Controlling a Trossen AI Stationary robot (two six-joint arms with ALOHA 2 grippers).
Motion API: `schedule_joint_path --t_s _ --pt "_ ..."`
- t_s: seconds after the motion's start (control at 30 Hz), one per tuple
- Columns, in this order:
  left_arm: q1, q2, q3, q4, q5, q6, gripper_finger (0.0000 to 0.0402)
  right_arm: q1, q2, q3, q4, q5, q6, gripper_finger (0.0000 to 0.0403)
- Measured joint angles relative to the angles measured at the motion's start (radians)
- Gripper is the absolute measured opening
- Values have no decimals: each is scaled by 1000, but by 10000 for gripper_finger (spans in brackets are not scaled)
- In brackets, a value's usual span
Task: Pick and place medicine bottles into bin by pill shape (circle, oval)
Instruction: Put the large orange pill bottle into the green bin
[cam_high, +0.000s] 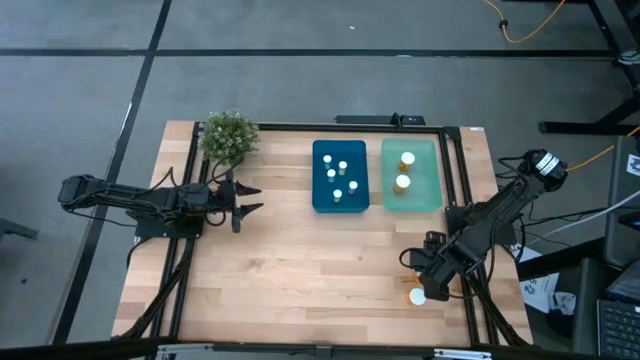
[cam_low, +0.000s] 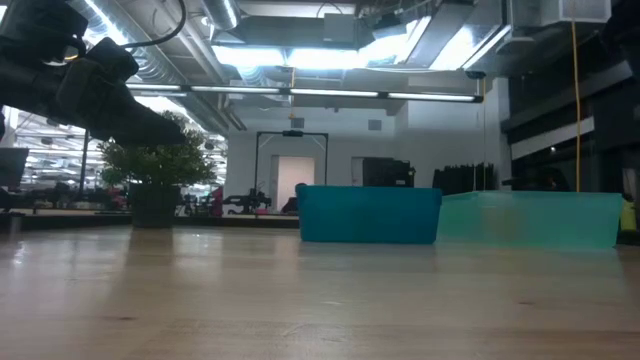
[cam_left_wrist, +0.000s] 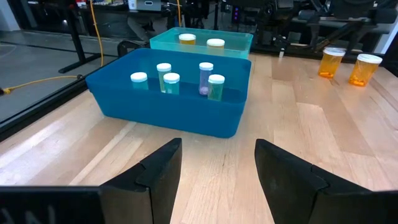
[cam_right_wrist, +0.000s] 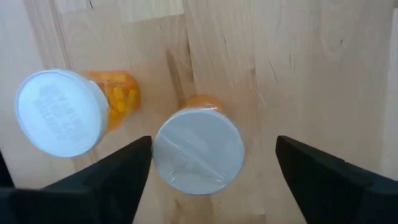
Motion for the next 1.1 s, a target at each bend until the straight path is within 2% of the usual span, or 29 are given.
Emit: schedule_joint_path --t_s 0.33,0.5,0.97,1.1 --pt "0 0 0 0 0 0 195 0 0 0 1 18 0 248" --pt "0 0 0 0 0 0 195 0 0 0 4 67 53 208" --pt "0 0 0 0 0 0 195 -74 -7 0 -9 117 178 211" --pt "0 0 0 0 0 0 195 -117 -33 52 -87 155 212 210"
